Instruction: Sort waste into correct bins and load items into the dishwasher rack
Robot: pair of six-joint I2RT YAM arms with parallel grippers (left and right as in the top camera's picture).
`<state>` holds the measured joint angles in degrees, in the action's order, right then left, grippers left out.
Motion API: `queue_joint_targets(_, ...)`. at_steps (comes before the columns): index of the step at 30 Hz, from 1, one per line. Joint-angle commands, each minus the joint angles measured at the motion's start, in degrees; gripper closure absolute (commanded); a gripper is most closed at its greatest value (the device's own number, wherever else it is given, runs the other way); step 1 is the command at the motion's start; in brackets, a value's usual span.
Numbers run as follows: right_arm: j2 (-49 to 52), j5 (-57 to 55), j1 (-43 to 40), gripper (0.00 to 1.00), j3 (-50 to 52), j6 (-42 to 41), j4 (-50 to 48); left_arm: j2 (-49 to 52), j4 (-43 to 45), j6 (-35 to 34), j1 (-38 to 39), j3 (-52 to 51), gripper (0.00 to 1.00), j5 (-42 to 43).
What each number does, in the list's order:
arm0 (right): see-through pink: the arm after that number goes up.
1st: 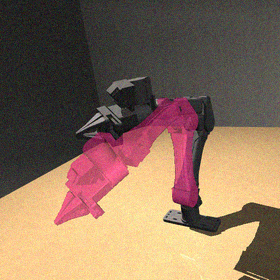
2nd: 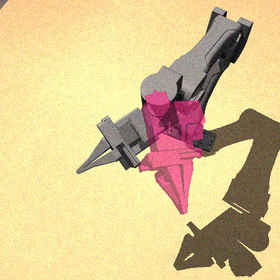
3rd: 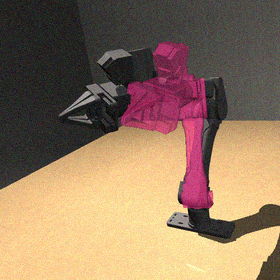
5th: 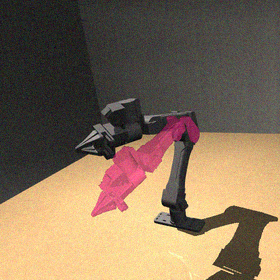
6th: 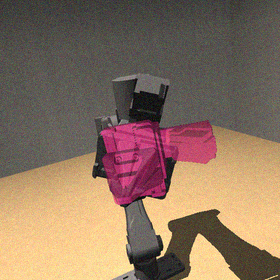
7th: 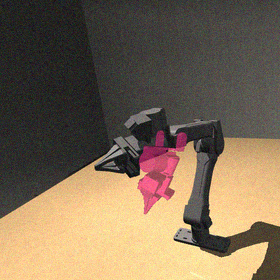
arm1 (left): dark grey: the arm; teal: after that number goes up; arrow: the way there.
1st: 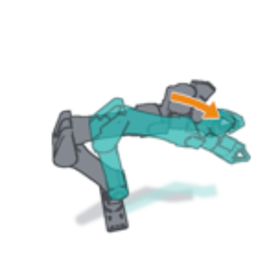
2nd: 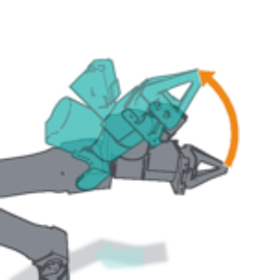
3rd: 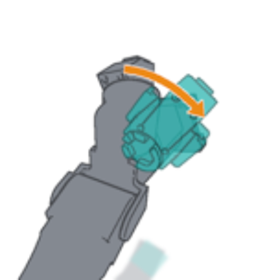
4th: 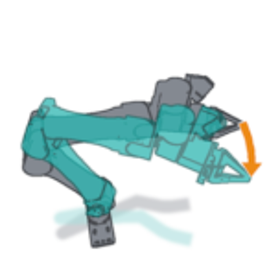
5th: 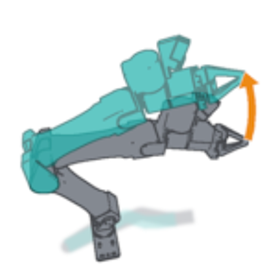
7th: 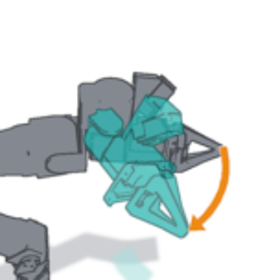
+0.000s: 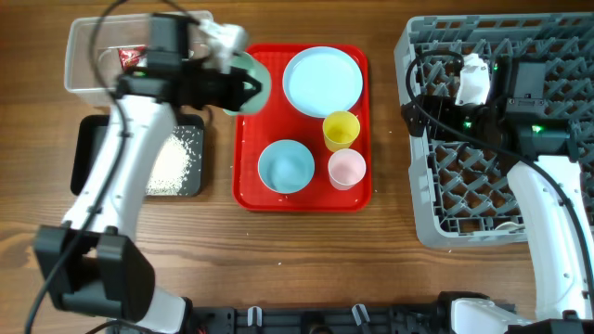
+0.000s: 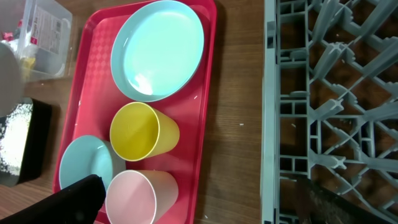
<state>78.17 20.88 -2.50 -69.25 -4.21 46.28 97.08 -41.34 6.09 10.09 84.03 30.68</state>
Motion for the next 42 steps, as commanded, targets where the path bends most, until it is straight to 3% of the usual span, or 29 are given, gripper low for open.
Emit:
queue_joint_targets(1, 0.26, -0.37, 0.24, 0.00, -0.37, 1.11, 0.04, 3.76, 3.65, 0.04, 9.25, 0.79, 0.96, -28.63)
queue_joint_targets(3, 0.26, -0.39, 0.24, 0.00, -0.37, 1.18, 0.52, 7.56, 4.85, 0.04, 11.69, 0.79, 0.96, -32.72)
queue_joint_targets(9, 0.26, -0.61, 0.24, 0.00, -0.37, 1.20, 0.85, 16.22, 5.25, -0.15, 12.04, 0.79, 0.96, -28.28)
queue_joint_targets(21, 0.26, -0.59, 0.24, 0.00, -0.37, 1.20, 0.90, 17.00, 4.00, -0.17, 14.84, 0.72, 0.96, -24.50)
queue_joint_targets(22, 0.26, -0.61, 0.24, 0.00, -0.37, 1.20, 0.90, 17.05, 3.80, -0.17, 14.84, 0.70, 0.93, -24.50)
queue_joint_targets(23, 0.26, -0.61, 0.24, 0.00, -0.37, 1.20, 0.90, 17.05, 3.69, -0.17, 14.84, 0.68, 0.77, -24.50)
queue_joint_targets(24, 0.26, -0.61, 0.24, 0.00, -0.37, 1.22, 0.90, 17.05, 3.65, -0.17, 14.84, 0.68, 0.70, -24.50)
queue_joint_targets(28, 0.26, -0.63, 0.24, 0.00, -0.37, 1.25, 0.96, 17.05, 3.63, -0.17, 14.82, 0.68, 0.66, -24.50)
queue_joint_targets(29, 0.26, -0.61, 0.24, 0.00, -0.37, 1.25, 0.92, 17.05, 3.63, -0.20, 14.84, 0.68, 0.61, -24.50)
queue_joint_targets(31, 0.26, -0.61, 0.24, 0.00, -0.37, 1.25, 0.83, 17.05, 3.65, -0.20, 14.84, 0.68, 0.41, -24.50)
queue_joint_targets(32, 0.26, -0.59, 0.24, 0.00, -0.37, 1.25, 0.44, 16.92, 3.65, -0.44, 14.82, 0.74, 0.23, -24.52)
queue_joint_targets(35, 0.26, 0.90, 0.26, 0.00, -0.50, 1.90, -0.46, 13.57, 1.16, -0.90, 14.64, 3.04, 0.00, -24.52)
queue_joint_targets(39, 0.26, 1.75, 2.47, 0.00, -4.76, 2.27, 1.14, 5.05, -1.81, -5.60, 11.89, 6.27, 0.00, -24.72)
queue_joint_targets(42, 0.26, -0.98, 8.98, 0.00, -10.03, -1.51, -0.59, -0.70, -5.66, -10.14, 5.05, 6.27, 0.00, -24.72)
